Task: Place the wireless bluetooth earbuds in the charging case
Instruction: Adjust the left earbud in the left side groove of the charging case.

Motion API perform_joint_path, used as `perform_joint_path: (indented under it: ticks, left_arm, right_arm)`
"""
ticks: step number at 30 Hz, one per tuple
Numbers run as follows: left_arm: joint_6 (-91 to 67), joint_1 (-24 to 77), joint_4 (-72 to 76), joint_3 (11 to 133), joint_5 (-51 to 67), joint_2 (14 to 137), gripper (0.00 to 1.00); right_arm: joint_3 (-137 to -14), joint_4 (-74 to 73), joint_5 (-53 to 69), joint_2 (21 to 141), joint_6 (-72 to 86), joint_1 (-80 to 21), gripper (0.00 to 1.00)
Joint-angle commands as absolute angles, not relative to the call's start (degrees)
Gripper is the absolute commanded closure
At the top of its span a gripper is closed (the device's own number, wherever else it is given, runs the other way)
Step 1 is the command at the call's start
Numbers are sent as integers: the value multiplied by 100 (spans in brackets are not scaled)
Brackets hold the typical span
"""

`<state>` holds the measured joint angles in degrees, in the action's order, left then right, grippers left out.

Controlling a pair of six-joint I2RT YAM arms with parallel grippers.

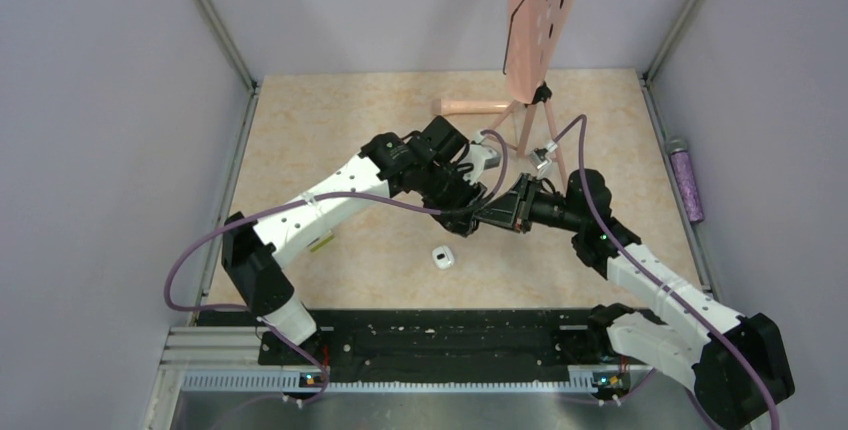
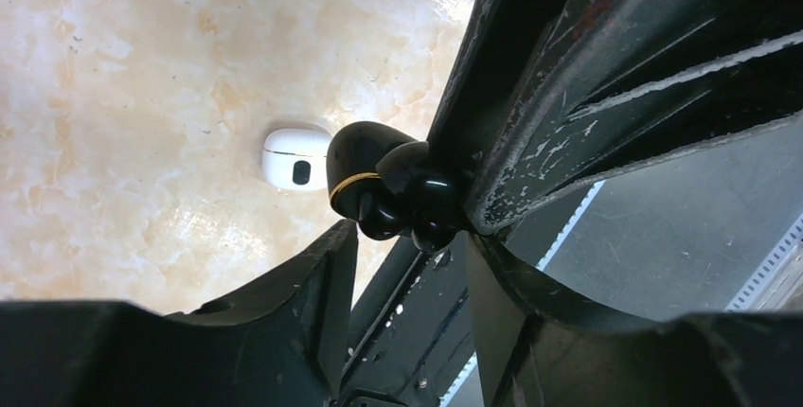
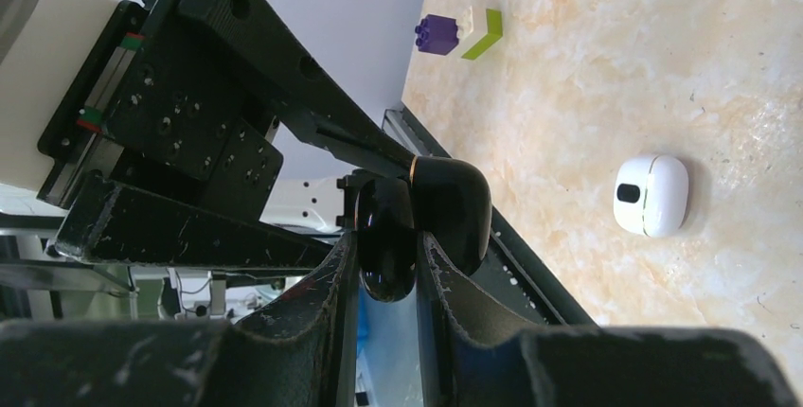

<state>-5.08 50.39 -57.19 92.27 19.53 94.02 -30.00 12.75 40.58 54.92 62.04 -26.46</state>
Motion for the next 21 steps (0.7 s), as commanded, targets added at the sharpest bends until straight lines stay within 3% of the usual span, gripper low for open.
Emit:
perform_joint_path:
  ticks: [1,2,3,5,6,7,15,21]
  left_arm:
    - [-636,5071,-5462,9420,1793,9070,45]
    - [-660,5071,-5459,9448,1798,9004,40]
    - [-670,5071,-5476,9487,1816,8948,27]
    - [-685,5071,-5515,9574,1896,8848,17]
    - [-700,5067,-5533,9618,1931,8789,4]
    - [-711,5063,-5554,9655,1955,8728,1]
    - [-909,4836,-5789,9749,1797,8156,1]
    - [-1526,4054,-5516,9317,926,7250,1]
  right_arm:
    - [-2959,1665,4112,5464,6238,-2716,100]
    - [-2930,1684,4104,5463,6240,-2716,100]
    - [-2904,1699,4092,5470,6248,-2716,100]
    - [-2878,1754,4068,5496,6266,-2718,100]
    - [-2868,1769,4049,5508,6264,-2716,100]
    - [-2863,1793,4035,5527,6273,-2716,100]
    - [-2764,2128,3982,5899,6248,-2720,100]
    - [-2830,3565,3688,7169,6493,-3082,100]
